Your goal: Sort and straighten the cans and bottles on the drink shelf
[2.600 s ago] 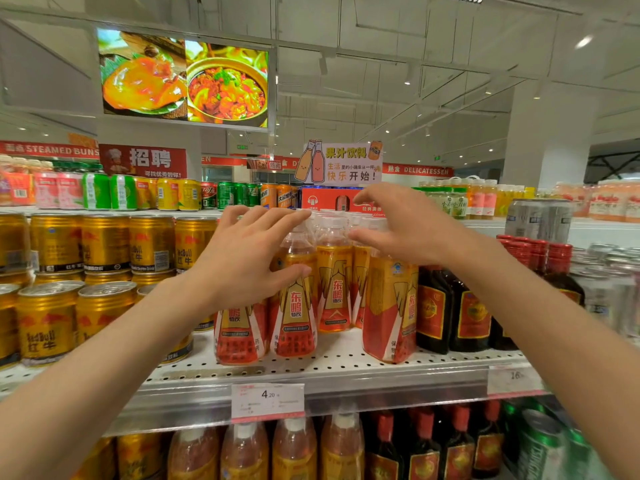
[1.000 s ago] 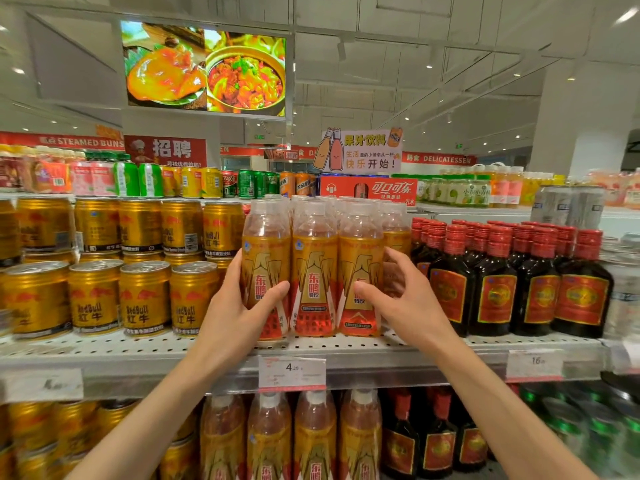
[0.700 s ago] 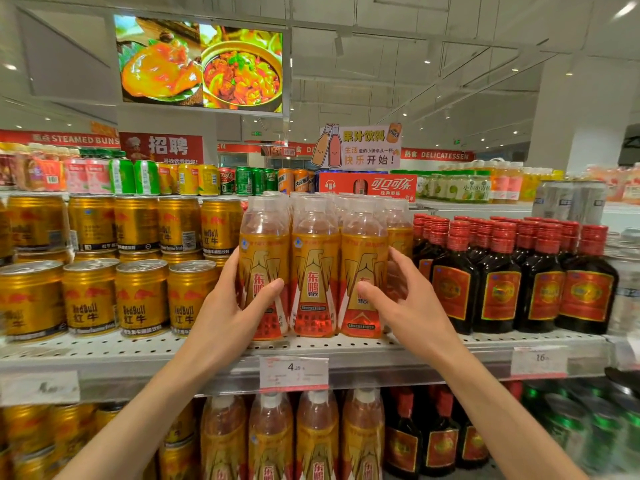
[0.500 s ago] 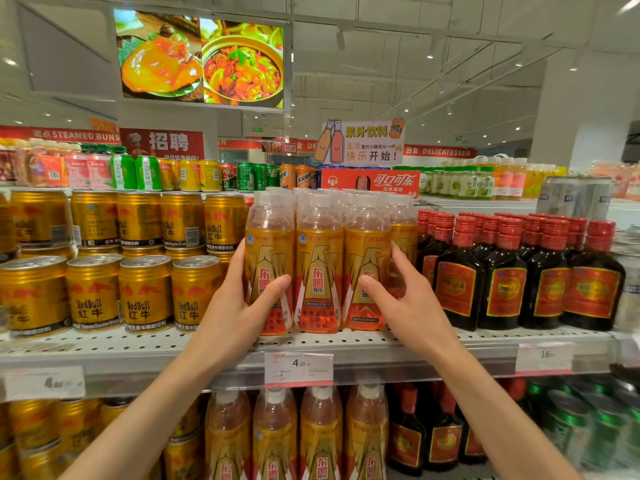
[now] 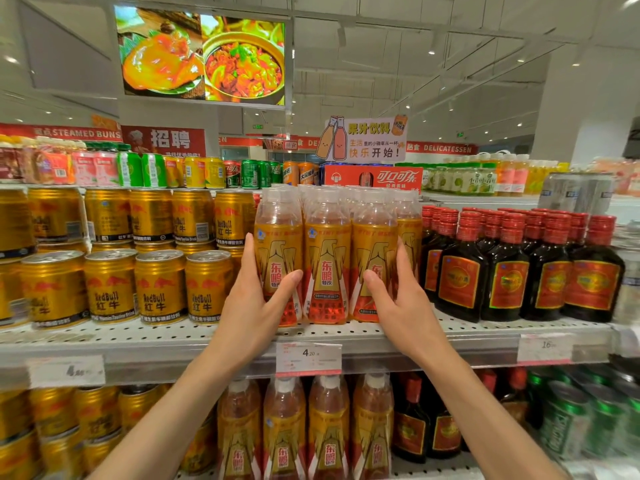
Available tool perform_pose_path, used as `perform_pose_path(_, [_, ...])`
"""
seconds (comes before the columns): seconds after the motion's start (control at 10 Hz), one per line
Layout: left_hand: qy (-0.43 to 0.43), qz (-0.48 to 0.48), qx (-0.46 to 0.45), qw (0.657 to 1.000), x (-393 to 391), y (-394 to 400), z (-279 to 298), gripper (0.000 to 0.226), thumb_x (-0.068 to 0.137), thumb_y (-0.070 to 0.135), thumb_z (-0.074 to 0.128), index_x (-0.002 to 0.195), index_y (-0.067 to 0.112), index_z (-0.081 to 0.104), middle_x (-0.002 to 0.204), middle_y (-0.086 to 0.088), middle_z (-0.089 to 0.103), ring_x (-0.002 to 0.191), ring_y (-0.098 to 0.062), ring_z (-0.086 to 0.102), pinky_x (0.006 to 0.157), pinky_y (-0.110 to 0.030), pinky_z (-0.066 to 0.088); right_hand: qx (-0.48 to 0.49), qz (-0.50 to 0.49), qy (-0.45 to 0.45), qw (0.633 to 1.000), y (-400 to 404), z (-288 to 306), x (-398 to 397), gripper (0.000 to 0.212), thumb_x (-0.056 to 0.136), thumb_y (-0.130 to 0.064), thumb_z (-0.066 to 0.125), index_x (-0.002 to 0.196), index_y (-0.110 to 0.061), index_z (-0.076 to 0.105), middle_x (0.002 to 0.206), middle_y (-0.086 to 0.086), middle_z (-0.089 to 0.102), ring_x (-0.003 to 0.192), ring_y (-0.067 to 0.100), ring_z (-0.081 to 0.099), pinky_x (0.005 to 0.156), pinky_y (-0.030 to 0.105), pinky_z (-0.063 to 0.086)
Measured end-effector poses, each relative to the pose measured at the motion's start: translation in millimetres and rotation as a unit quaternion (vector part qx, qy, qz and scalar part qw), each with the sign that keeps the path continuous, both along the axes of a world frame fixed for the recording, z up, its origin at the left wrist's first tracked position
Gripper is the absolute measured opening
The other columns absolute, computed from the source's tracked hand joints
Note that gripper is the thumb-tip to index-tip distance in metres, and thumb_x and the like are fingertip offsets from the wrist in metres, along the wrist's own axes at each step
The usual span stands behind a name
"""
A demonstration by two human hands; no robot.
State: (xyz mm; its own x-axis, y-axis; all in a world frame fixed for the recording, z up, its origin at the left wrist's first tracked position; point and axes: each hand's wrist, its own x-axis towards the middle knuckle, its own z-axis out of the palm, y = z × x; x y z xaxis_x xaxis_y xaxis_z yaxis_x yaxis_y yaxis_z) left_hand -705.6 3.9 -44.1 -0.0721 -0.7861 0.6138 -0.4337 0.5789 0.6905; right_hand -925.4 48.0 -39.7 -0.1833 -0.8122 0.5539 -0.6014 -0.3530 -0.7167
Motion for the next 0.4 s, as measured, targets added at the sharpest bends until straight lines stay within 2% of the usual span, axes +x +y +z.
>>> perform_pose_path(0.1, [-0.011,0.037,-0.031,0.999,-2.0,5.9,0.5,0.096,0.091,0.060,0.056,0.158,0.036,-0.008,0.164,0.009,0.023,0.142,0.000,0.027,0.116,-0.032,0.029,-0.011,-0.022,0.012,1.000,1.4,-1.6,1.5,0.084,0.098,-0.058,0.047,0.160,-0.037,-0.006,0.169,-0.011,0.011,0.154,0.012,0.015,0.125,0.044,0.022])
perform_pose_path(0.2, [-0.034,0.079,-0.099,0.991,-2.4,11.2,-0.3,0.092,0.093,0.052,0.059,0.159,0.031,-0.002,0.166,0.002,0.015,0.150,-0.010,0.021,0.118,-0.040,0.032,-0.021,-0.045,0.045,0.998,7.1,-4.4,3.3,0.088,0.096,-0.061,0.049,0.160,-0.036,-0.006,0.169,-0.009,0.007,0.155,0.012,0.010,0.124,0.046,0.022])
perform_pose_path(0.3, [-0.079,0.098,-0.143,0.982,2.6,18.9,-4.9,0.086,0.094,0.048,0.059,0.160,0.030,0.007,0.168,0.004,0.007,0.153,-0.014,0.014,0.119,-0.038,0.029,-0.058,-0.063,0.096,0.992,15.7,-7.1,1.8,0.086,0.096,-0.059,0.049,0.161,-0.032,-0.001,0.169,-0.010,0.005,0.155,0.007,0.007,0.125,0.044,0.023])
perform_pose_path(0.4, [-0.158,0.105,-0.184,0.965,6.9,33.5,-13.3,0.077,0.095,0.051,0.056,0.159,0.034,0.017,0.168,0.007,0.007,0.152,-0.013,0.017,0.116,-0.033,0.026,-0.097,-0.079,0.140,0.982,27.5,-11.5,2.5,0.079,0.097,-0.054,0.050,0.160,-0.032,0.009,0.169,-0.011,0.007,0.154,0.007,0.009,0.124,0.041,0.024])
